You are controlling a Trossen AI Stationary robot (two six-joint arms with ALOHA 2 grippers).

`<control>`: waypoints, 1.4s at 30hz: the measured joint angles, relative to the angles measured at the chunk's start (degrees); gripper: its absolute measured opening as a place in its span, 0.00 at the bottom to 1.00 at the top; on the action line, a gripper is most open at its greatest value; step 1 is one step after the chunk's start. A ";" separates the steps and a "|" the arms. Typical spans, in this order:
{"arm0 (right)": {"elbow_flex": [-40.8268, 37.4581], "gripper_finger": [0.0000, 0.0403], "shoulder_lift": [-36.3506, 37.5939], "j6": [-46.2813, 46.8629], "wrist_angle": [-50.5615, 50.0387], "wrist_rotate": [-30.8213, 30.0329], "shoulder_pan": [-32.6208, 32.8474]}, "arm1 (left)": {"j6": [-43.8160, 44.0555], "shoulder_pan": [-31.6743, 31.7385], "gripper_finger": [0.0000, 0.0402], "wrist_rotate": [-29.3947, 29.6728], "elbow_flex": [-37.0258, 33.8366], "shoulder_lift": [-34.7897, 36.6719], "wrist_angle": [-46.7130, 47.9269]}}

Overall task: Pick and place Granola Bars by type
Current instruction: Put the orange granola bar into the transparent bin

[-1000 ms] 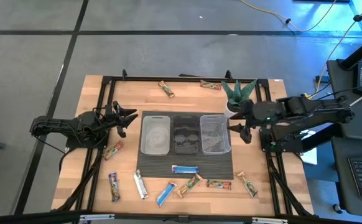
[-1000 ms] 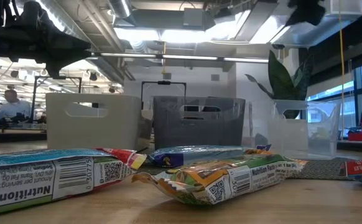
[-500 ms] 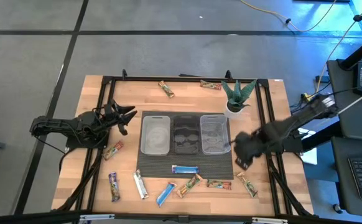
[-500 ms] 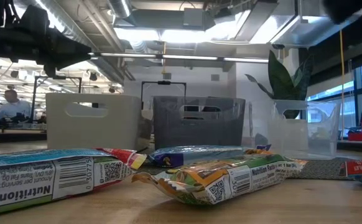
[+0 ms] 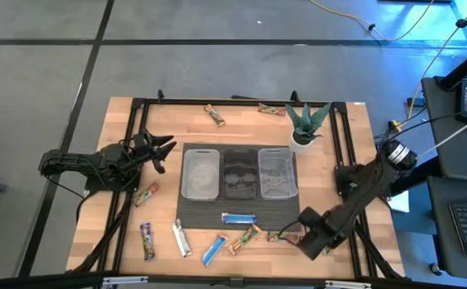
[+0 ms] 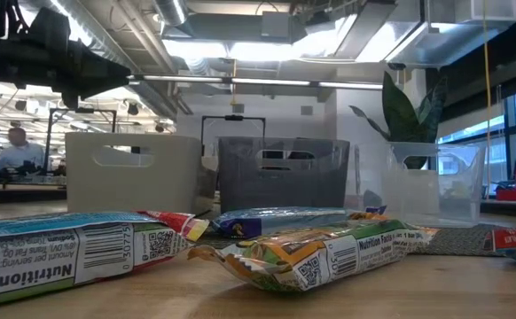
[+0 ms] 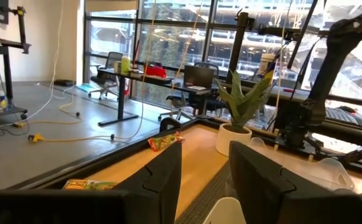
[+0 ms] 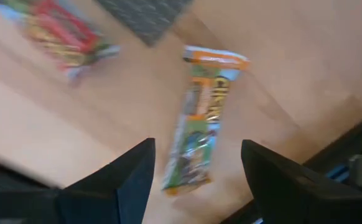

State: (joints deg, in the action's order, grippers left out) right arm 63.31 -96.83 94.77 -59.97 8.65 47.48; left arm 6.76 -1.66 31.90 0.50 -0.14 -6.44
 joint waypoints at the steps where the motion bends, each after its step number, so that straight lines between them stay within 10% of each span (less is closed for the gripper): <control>1: 0.00 0.60 -0.88 0.06 0.04 -0.19 0.31 | 0.17 0.00 0.32 0.00 -0.01 0.00 -0.02; 28: -10.88 0.59 -2.89 2.68 14.10 -3.26 0.84 | 2.56 -0.01 0.32 0.02 0.01 0.00 -3.17; 42: -10.97 0.31 -2.39 2.41 14.43 -2.92 0.77 | 2.53 0.00 0.32 0.02 0.01 0.00 -3.19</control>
State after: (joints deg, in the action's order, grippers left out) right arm 52.34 -99.22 97.18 -45.53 5.73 48.25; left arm 9.29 -1.67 31.92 0.51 -0.14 -9.63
